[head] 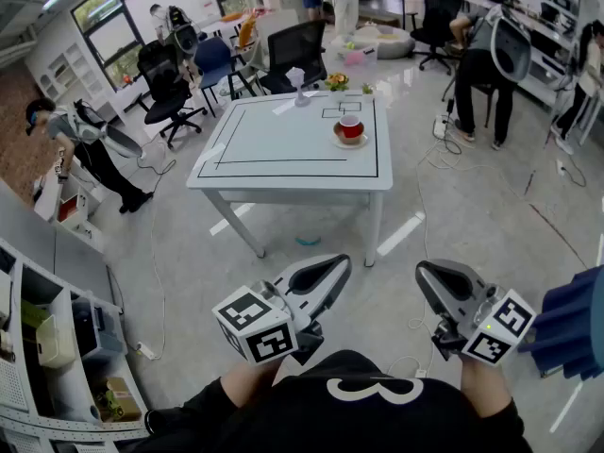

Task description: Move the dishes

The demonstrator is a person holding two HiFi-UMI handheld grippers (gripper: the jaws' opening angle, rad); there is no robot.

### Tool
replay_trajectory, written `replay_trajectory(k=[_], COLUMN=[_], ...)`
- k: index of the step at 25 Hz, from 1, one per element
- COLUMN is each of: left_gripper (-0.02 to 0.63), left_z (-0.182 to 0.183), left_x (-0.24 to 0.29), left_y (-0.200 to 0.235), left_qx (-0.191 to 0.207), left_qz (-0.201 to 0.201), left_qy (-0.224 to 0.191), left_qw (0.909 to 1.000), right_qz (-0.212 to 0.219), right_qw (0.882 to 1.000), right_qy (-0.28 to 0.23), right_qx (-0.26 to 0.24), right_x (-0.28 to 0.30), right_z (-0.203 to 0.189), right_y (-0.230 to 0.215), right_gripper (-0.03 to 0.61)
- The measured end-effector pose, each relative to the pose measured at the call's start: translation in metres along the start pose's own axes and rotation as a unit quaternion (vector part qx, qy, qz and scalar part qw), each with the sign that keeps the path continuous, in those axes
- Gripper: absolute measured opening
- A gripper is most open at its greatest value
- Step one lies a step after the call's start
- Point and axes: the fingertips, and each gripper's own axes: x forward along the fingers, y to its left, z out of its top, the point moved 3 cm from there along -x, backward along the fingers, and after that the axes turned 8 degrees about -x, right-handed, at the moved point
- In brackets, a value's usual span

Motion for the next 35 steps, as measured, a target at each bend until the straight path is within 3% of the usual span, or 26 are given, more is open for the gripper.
replay_trajectory(k=[10,18,22,28,35], left_gripper=[0.003,0.003,0.003,0.003,0.003], left_z=[0.003,0.003,0.006,0.01,0.012], left_x=[-0.006,-0.009,-0.014,-0.016,-0.001], left_y=[-0.016,-0.019,-0.019,-0.019,-0.004], left_qx=[0.005,0.002,0.002,0.0,-0.008], left_qz=[0.011,0.008,0.009,0.011,0.006], left_qy=[0.012,0.015,0.01,0.008,0.011], left_qw=[0.9999,0.9998,0.9999,0.9999,0.9999], right_qz=[-0.032,-0.06,-0.038,-0.021,-0.036], right_qw=[0.999,0.998,0.998,0.998,0.997], right_qy=[0.028,0.013,0.023,0.025,0.03], right_qx=[0.003,-0.015,-0.036,-0.05,-0.067], right_x=[-0.009,-0.017,-0.012,-0.006,-0.004], right_z=[0.002,0.017,0.022,0.029,0.029], right_y=[-0.003,-0.003,0.007,0.01,-0.005], right_gripper=[0.009,0.034,0.144,0.224,0.301])
